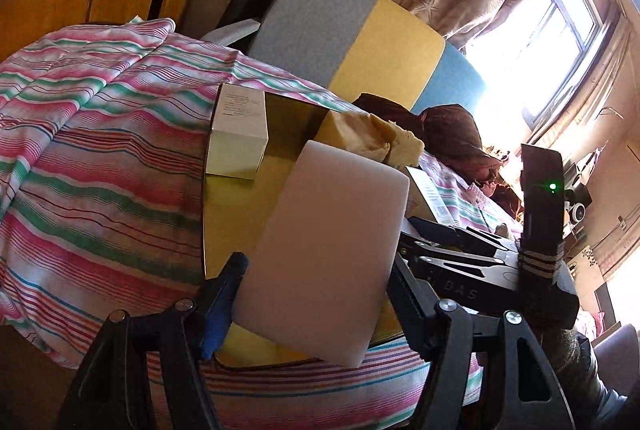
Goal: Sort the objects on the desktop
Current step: 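Open the right tool over the gold tray while the left tool drops its sponge there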
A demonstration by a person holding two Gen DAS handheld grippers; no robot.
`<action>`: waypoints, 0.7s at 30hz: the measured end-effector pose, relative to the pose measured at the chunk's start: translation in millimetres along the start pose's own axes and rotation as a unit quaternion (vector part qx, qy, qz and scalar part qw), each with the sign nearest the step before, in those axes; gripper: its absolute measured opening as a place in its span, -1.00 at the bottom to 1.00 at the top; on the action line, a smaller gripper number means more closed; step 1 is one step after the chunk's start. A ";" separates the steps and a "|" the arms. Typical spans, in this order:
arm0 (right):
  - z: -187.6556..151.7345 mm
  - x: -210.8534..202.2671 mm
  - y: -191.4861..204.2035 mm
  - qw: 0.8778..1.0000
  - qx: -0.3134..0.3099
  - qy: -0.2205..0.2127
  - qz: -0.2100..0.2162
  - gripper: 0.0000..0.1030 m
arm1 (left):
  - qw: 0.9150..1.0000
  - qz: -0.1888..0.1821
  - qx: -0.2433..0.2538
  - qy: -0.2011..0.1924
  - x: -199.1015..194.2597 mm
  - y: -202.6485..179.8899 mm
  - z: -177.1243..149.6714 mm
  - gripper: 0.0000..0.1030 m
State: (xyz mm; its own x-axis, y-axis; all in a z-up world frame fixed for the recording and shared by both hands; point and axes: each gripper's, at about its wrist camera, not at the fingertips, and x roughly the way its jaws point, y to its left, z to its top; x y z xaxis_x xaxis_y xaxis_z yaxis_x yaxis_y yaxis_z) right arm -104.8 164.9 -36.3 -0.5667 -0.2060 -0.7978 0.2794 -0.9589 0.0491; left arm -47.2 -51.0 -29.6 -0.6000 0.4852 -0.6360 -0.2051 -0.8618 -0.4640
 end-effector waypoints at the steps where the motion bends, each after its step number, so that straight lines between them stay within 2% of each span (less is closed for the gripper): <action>1: 2.1 5.3 -0.6 1.000 0.001 0.004 -0.010 0.17 | 1.000 -0.003 -0.003 0.000 1.0 1.2 0.7 0.37; 7: 9.8 15.9 3.3 0.999 0.001 0.009 -0.052 0.19 | 1.000 -0.003 -0.001 0.006 3.5 1.2 3.0 0.37; 9: 12.3 17.6 5.1 0.998 0.002 0.010 -0.065 0.26 | 1.000 -0.002 -0.001 0.008 3.9 0.8 4.3 0.37; 11: 12.3 14.2 4.0 0.998 0.006 0.005 -0.058 0.40 | 1.000 -0.003 -0.003 0.011 4.2 -0.3 6.4 0.37; 14: 8.1 2.2 0.5 0.999 0.014 -0.017 -0.034 0.45 | 1.000 0.002 -0.007 0.019 7.8 -3.2 9.6 0.37; 21: -11.1 -55.3 -23.4 0.993 0.046 -0.107 0.001 0.55 | 0.997 -0.003 -0.047 0.053 26.4 -10.3 19.9 0.37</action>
